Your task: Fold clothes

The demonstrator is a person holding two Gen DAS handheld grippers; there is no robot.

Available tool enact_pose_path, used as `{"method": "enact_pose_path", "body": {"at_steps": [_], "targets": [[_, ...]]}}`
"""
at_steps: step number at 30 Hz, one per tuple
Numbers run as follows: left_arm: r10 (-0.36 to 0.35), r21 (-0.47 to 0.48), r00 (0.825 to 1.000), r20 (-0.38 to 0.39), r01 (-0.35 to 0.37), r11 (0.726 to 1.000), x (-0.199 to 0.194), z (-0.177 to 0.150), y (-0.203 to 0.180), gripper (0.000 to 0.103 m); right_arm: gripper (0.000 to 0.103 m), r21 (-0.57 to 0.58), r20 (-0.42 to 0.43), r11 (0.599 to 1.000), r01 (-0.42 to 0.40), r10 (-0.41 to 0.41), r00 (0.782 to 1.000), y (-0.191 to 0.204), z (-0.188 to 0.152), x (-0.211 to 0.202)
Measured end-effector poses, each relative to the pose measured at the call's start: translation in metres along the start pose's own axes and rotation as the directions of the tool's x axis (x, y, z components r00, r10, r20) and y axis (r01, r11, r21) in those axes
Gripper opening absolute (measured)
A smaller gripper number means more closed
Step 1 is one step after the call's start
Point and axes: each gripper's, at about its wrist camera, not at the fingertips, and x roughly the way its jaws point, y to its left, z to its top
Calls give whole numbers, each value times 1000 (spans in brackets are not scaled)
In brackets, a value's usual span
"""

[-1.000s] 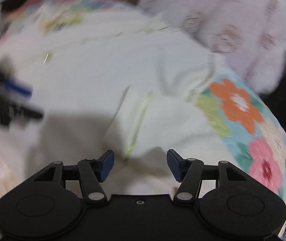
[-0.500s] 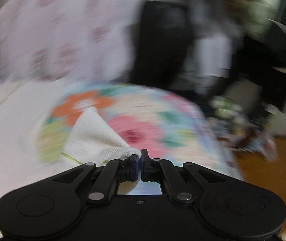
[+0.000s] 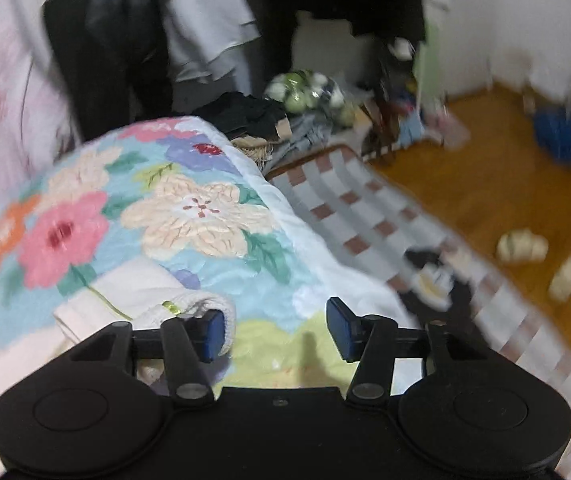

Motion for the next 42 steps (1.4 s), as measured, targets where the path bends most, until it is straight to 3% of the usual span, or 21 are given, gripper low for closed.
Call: {"method": "enact_pose_path", "body": {"at_steps": [2,6,9,11,14,15,17,19,21,22,23,24,25,28,32,34,39,42], "targets": [[-92,23,995,35,91,996,-7,8,-12,62,58,77,-50,994,-76,80,996,-8,-6,-1],[-242,147,969,42,234,961,-7,23,-61,62,58,102,-160,986,-135,150,976,-8,-19,-8],[-329,209,944,-10,324,923,3,29,-106,62,60,-66,-176,998,11,-23,984,6,-30,-20],[-371,263,928,-33,366,893,11,32,-136,62,60,-153,-126,981,116,-136,983,10,-37,-32],[-401,340,913,-76,402,850,26,29,-177,62,60,-156,-106,988,-1,-16,994,16,-37,-50],[-404,372,909,-101,411,832,32,27,-190,63,60,-147,-115,986,-85,69,991,21,-36,-52],[-391,461,904,-172,425,779,44,18,-215,68,60,-134,-148,960,-245,225,963,34,-35,-51],[-342,576,918,-201,393,717,52,1,-238,68,62,-124,-193,942,-311,284,939,51,-38,-40],[-315,618,933,-174,352,703,56,-10,-248,69,65,-54,-241,933,-355,333,911,60,-42,-24],[-323,603,933,-161,352,716,56,-11,-248,68,65,23,-251,924,-382,375,892,61,-42,-12],[-340,567,928,-153,365,738,56,-8,-244,48,65,93,-251,911,-402,413,876,59,-42,-2],[-360,524,921,-151,383,761,55,-3,-239,15,65,161,-249,896,-413,442,862,56,-43,6],[-375,486,914,-153,400,777,54,3,-232,4,65,198,-245,888,-416,456,856,55,-42,9],[-433,386,893,-122,444,808,44,16,-208,4,68,231,-217,882,-411,459,862,55,-38,10],[-492,275,868,-74,492,826,27,17,-176,4,70,274,-186,884,-380,436,880,44,-34,14],[-492,243,868,-59,491,837,24,10,-163,4,70,320,-181,882,-346,415,892,34,-36,18],[-463,203,883,-79,469,859,32,-6,-141,4,70,412,-164,839,-354,451,877,14,-48,19],[-469,141,878,-98,479,867,41,-10,-129,4,71,419,-163,836,-355,453,876,10,-51,17]]}}
